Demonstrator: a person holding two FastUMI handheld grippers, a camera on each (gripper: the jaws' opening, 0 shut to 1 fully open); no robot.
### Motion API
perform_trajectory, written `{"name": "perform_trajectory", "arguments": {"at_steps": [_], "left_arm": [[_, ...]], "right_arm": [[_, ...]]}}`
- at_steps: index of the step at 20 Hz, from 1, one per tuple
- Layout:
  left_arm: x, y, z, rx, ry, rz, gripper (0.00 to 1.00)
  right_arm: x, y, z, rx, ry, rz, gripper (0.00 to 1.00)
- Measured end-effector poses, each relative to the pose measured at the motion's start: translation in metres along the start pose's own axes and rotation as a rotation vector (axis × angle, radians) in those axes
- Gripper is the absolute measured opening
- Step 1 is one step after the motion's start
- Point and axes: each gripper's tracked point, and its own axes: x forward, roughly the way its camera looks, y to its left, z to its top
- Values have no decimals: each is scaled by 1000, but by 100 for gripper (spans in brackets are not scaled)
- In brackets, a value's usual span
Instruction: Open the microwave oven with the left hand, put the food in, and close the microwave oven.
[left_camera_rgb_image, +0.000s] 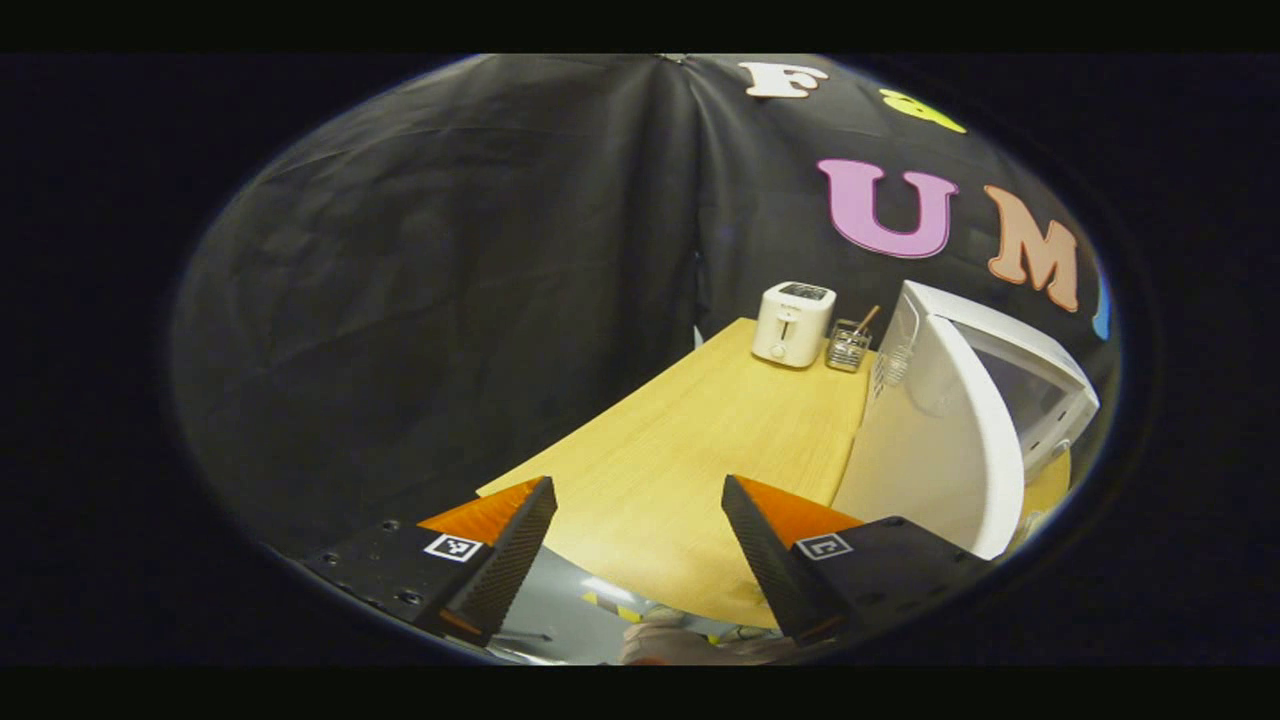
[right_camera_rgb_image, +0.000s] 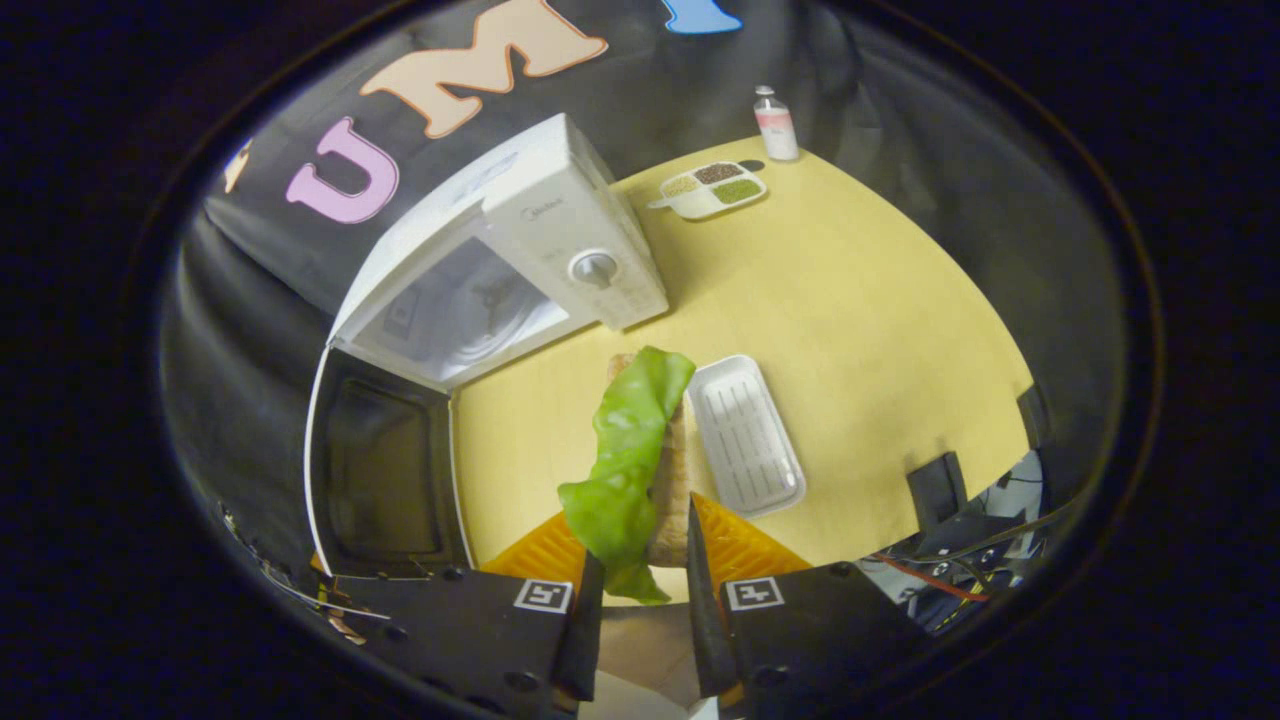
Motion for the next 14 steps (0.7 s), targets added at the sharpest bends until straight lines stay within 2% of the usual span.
{"name": "perform_trajectory", "arguments": {"at_steps": [1, 2, 5, 6, 8, 10, 11, 12, 14], "left_arm": [[5, -1, 0, 6, 3, -15, 98], [9, 0, 1, 11, 4, -28, 98], [17, -3, 1, 20, 15, -69, 98], [19, -3, 1, 26, 18, -81, 98], [24, -1, 3, 39, 22, -95, 98], [27, 0, 6, 44, 23, -116, 98], [29, 1, 6, 51, 22, -124, 98], [31, 2, 8, 59, 20, -130, 98], [34, 3, 11, 74, 18, -143, 98]], "right_arm": [[-2, 11, -3, 11, -7, 17, 41], [-5, 23, -6, 21, -13, 37, 35], [-5, 61, -11, 59, -51, 102, 35], [-5, 73, -13, 80, -63, 126, 41], [-1, 100, -15, 126, -88, 189, 41], [3, 125, -16, 169, -107, 250, 41], [6, 135, -17, 189, -117, 274, 35], [9, 147, -18, 208, -129, 299, 41], [14, 170, -16, 243, -166, 358, 41]]}}
